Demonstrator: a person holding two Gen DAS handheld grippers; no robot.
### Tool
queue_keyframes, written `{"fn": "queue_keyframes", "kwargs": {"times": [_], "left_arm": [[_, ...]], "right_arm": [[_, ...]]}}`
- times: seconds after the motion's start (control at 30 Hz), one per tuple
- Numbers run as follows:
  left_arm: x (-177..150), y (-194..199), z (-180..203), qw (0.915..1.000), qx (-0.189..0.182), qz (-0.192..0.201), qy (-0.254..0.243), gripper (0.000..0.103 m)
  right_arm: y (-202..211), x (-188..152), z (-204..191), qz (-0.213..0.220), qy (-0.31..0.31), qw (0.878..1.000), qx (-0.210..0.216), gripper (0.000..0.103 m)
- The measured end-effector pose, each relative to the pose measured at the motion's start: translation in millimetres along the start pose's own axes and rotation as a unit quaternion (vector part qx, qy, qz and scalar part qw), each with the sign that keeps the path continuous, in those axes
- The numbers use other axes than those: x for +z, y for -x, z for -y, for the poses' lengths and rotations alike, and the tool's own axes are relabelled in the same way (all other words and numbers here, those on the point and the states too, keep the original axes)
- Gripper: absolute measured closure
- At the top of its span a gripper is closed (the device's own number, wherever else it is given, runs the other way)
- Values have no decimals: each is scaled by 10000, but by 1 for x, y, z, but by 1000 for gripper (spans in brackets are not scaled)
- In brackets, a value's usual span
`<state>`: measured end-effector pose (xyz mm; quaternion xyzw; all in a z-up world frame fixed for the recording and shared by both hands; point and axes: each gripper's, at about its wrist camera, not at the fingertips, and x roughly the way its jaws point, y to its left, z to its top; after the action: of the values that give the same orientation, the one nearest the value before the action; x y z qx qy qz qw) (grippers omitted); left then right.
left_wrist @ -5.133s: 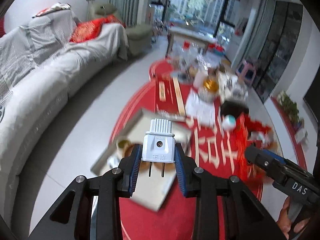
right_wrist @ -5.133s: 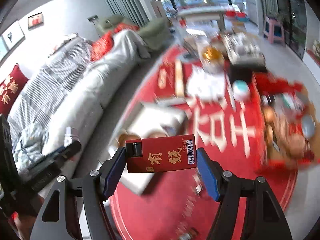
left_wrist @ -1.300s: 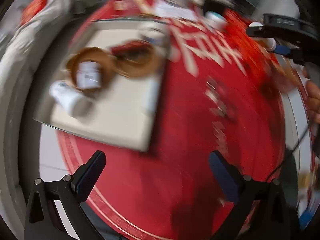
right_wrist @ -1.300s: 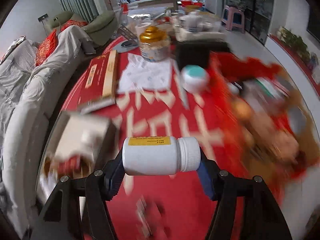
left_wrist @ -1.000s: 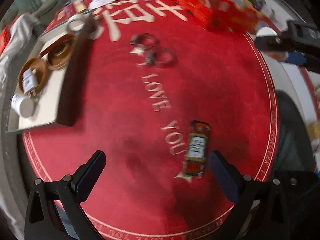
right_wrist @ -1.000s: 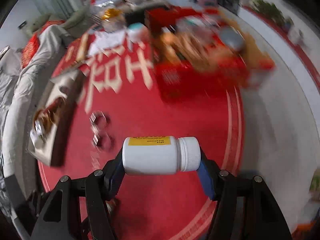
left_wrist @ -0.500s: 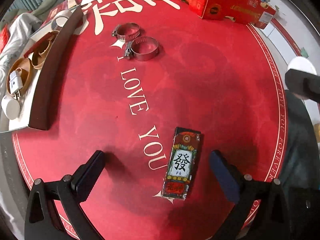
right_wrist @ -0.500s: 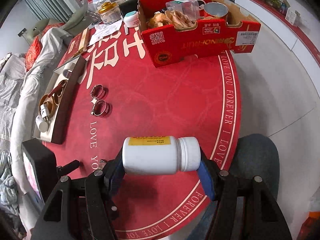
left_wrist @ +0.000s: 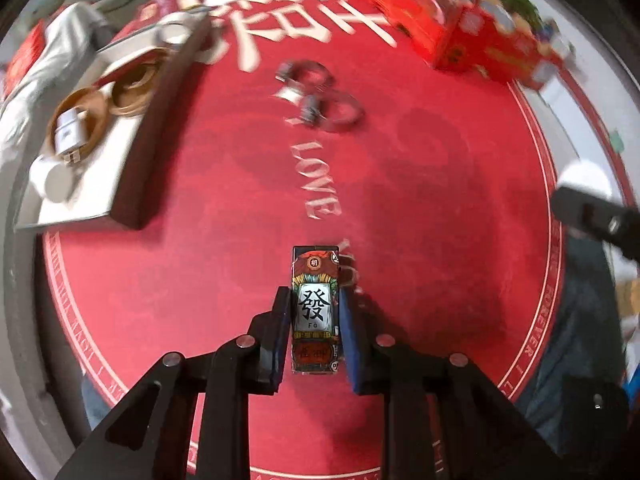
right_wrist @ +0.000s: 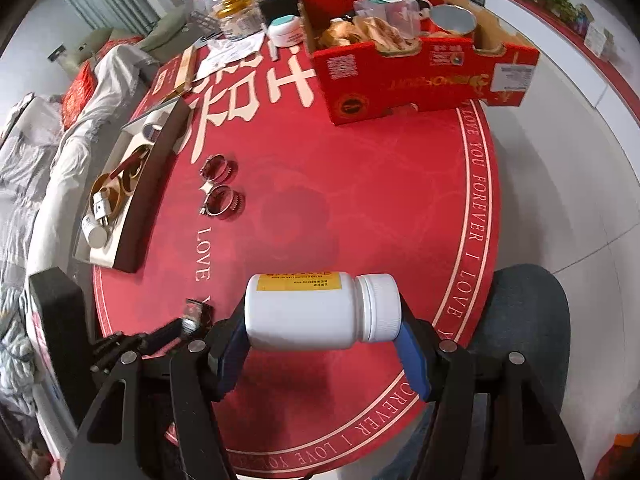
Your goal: Organize rigid objects
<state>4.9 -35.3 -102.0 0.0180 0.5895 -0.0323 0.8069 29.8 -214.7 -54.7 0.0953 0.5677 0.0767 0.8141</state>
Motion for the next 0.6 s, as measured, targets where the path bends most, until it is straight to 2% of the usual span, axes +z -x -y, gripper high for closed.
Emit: {"fn": "queue_keyframes", "kwargs": {"times": [0.3,0.47,0.6], "left_arm": [[13,47,-49,9931,418,666,864,77],[12,61,-60,9874,770,910,1036,77],[10,63,-64,9854,799,961,1160,77]], "right_arm": [[-1,3,-25,20,411,9991,20,37],[-1,5,-40,50,646,9979,6,37],[2,8,-54,121,856,9963,7,37]]}}
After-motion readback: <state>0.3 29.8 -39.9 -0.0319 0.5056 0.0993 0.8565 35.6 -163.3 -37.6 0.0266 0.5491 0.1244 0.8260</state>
